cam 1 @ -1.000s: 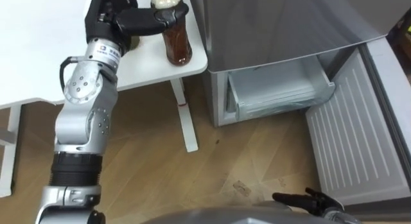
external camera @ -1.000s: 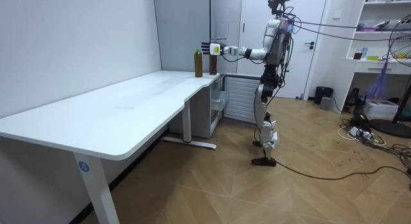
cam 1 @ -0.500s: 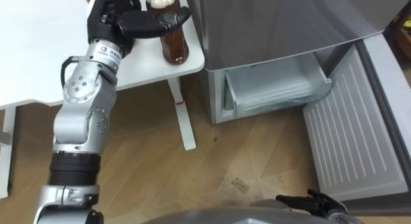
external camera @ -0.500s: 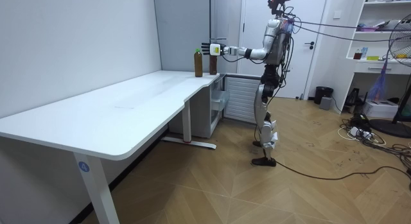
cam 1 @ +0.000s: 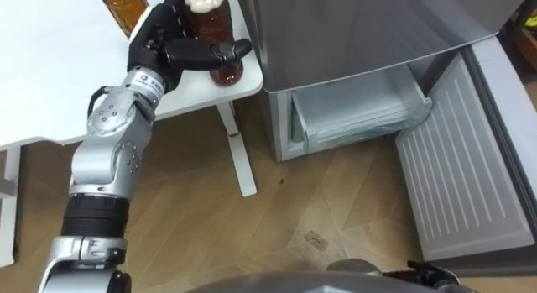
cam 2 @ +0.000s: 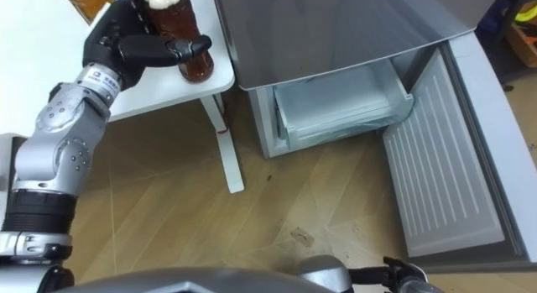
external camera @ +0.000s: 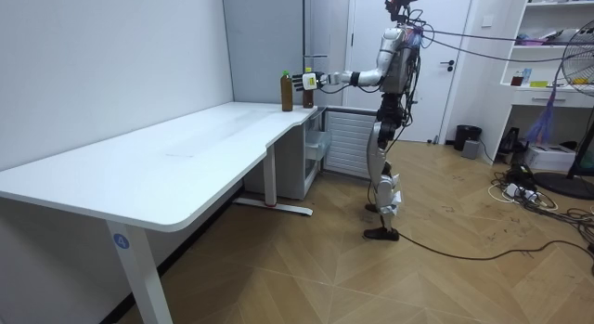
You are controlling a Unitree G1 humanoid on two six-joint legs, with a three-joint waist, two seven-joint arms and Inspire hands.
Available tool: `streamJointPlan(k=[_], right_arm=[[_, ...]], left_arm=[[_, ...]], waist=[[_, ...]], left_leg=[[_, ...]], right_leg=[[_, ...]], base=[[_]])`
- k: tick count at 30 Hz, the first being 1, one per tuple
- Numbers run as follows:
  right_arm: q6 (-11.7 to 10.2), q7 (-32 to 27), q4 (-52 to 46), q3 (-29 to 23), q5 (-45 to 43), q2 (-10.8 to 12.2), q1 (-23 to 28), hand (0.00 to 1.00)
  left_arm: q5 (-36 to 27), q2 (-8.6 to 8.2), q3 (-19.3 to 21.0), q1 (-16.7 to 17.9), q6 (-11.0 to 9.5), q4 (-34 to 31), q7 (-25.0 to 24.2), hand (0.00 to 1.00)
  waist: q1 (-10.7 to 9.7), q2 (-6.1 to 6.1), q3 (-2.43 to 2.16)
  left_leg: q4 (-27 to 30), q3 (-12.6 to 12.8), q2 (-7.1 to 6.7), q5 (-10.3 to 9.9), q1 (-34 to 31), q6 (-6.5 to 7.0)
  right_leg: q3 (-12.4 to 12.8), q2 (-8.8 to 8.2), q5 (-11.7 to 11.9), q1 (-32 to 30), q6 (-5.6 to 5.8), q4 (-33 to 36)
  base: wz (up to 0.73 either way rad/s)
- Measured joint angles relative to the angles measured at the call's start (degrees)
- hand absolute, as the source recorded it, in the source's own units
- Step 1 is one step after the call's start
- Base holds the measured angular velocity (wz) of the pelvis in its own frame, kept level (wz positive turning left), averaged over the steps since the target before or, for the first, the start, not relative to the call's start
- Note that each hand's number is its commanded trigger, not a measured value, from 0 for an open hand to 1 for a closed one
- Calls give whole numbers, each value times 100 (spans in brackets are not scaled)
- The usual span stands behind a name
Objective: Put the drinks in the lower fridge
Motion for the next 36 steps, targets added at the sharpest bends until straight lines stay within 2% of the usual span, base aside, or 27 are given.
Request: streamJointPlan(k=[9,14,20,25,31,36], right_arm=[[302,-95,116,63,-797,3,8,0],[359,-89,117,64,-1084,5,16,0],[462,-26,96,69,-1348,7,14,0],[547,70,84,121,-1361,39,19,0],[606,87,105,120,-1348,81,13,0],[615,74,160,120,-1234,81,53,0]], left_arm=[[2,62,0,0,79,52,-7,100],[12,98,-141,-1,169,74,-94,100],[125,171,-280,-1,368,272,-179,100],[124,197,-270,-1,419,283,-173,100],[129,204,-255,-170,448,-13,-59,100],[125,233,-257,-185,448,-657,-9,100]], waist=[[-55,1,10],[-62,-1,54],[-52,-9,58],[-45,-28,47],[-42,-50,40],[40,-34,29]], left_leg=[[0,1,0,0,0,0],[0,1,0,0,-7,0],[0,12,-1,0,-16,0],[6,13,0,0,-88,0],[20,10,2,0,-99,0],[40,-8,2,0,-91,0]], right_leg=[[-6,-3,-1,2,1,2],[-7,-3,-3,-10,4,-2],[12,-2,-5,-30,5,-7],[19,-2,-3,-123,3,16],[-3,-4,-3,-119,2,11],[-12,-3,-2,-98,2,16]], base=[[0],[0],[-1],[0],[1],[0]])
